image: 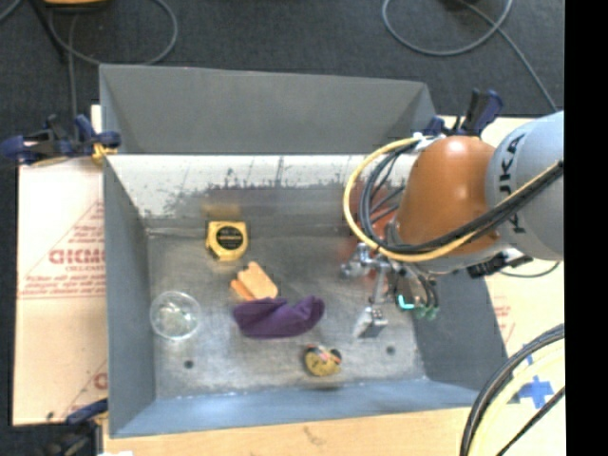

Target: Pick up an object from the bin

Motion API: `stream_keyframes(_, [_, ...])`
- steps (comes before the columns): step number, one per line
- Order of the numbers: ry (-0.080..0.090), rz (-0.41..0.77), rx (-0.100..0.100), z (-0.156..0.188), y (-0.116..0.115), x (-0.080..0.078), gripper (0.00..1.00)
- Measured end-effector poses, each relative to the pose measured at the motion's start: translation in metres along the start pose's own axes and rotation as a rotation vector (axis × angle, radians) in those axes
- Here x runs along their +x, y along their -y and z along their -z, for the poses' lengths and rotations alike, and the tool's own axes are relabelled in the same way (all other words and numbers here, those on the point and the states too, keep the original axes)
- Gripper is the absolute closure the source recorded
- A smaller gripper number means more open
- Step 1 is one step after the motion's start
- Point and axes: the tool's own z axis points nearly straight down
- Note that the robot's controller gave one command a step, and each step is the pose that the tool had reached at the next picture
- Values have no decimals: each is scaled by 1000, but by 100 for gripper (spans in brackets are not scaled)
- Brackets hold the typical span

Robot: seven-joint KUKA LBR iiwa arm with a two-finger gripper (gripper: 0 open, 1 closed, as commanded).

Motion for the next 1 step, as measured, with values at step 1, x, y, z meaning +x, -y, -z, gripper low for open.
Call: stream_keyframes(1, [7,1,1,4,0,-2,0])
